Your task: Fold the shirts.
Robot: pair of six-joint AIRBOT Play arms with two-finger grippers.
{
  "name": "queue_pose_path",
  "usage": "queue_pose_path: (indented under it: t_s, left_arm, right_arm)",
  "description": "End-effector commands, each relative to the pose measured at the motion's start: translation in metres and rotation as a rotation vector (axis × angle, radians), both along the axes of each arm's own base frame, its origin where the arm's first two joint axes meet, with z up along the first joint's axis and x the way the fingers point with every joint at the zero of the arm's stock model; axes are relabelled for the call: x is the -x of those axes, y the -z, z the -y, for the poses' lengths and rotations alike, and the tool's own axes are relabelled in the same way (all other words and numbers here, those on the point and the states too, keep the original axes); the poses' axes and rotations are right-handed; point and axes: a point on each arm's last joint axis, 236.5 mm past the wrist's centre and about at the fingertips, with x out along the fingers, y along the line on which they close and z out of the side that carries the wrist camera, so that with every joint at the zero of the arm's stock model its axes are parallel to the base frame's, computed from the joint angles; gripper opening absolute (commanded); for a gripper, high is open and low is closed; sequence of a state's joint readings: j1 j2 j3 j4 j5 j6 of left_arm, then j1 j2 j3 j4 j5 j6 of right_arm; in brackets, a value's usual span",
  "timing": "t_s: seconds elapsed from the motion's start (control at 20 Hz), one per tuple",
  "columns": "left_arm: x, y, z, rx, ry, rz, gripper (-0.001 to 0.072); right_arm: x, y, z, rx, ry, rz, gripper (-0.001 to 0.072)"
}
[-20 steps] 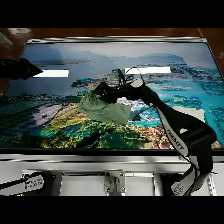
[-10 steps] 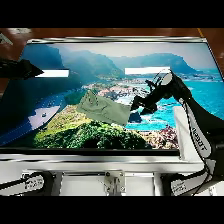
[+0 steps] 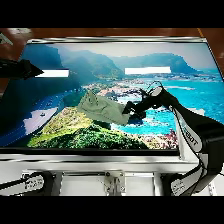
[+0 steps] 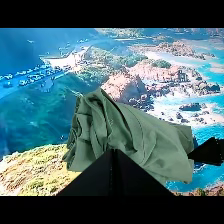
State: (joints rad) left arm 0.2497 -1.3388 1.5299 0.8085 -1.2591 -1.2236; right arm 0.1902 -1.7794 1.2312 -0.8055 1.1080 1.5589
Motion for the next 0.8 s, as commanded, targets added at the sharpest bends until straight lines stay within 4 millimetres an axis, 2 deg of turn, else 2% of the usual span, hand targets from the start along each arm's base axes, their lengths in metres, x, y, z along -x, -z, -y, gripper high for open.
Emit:
queue_pose_path:
  t_s: [0.0, 0.05, 0.1, 0.2, 0.25, 0.35, 0.45, 0.55, 0.65, 0.75]
  left_arm:
    - [0.000, 0.000, 0.000, 0.000, 0.000, 0.001, 0.0038]
    - [0.000, 0.000, 0.000, 0.000, 0.000, 0.001, 0.0038]
    - [0.000, 0.000, 0.000, 0.000, 0.000, 0.001, 0.0038]
    - [0.000, 0.000, 0.000, 0.000, 0.000, 0.001, 0.0038]
    - [0.000, 0.000, 0.000, 0.001, 0.000, 0.001, 0.0038]
    - [0.000, 0.000, 0.000, 0.001, 0.000, 0.001, 0.0038]
    - [0.000, 0.000, 0.000, 0.001, 0.000, 0.001, 0.0038]
    - [0.000, 0.000, 0.000, 0.001, 0.000, 0.001, 0.0038]
    - [0.000, -0.001, 0.001, 0.002, 0.000, 0.001, 0.0038]
    - [0.000, -0.003, 0.003, 0.014, 0.003, 0.004, 0.0038]
  right_arm:
    - [-0.015, 0.005, -0.013, -0.016, 0.054, 0.050, 0.0316]
    - [-0.019, 0.002, -0.013, -0.019, 0.059, 0.061, 0.0058]
    - [-0.024, -0.006, -0.012, -0.026, 0.040, 0.092, 0.0053]
    - [-0.039, -0.040, -0.009, -0.051, -0.027, 0.205, 0.0053]
    - [-0.048, -0.066, -0.003, -0.066, -0.046, 0.262, 0.0053]
    - [-0.067, -0.128, 0.026, -0.082, -0.022, 0.366, 0.0053]
    - [-0.082, -0.187, 0.077, -0.079, 0.070, 0.455, 0.0052]
    - [-0.086, -0.227, 0.139, -0.060, 0.211, 0.493, 0.0052]
    - [-0.079, -0.248, 0.203, -0.016, 0.350, 0.510, 0.0053]
    - [-0.065, -0.256, 0.267, 0.053, 0.478, 0.510, 0.0053]
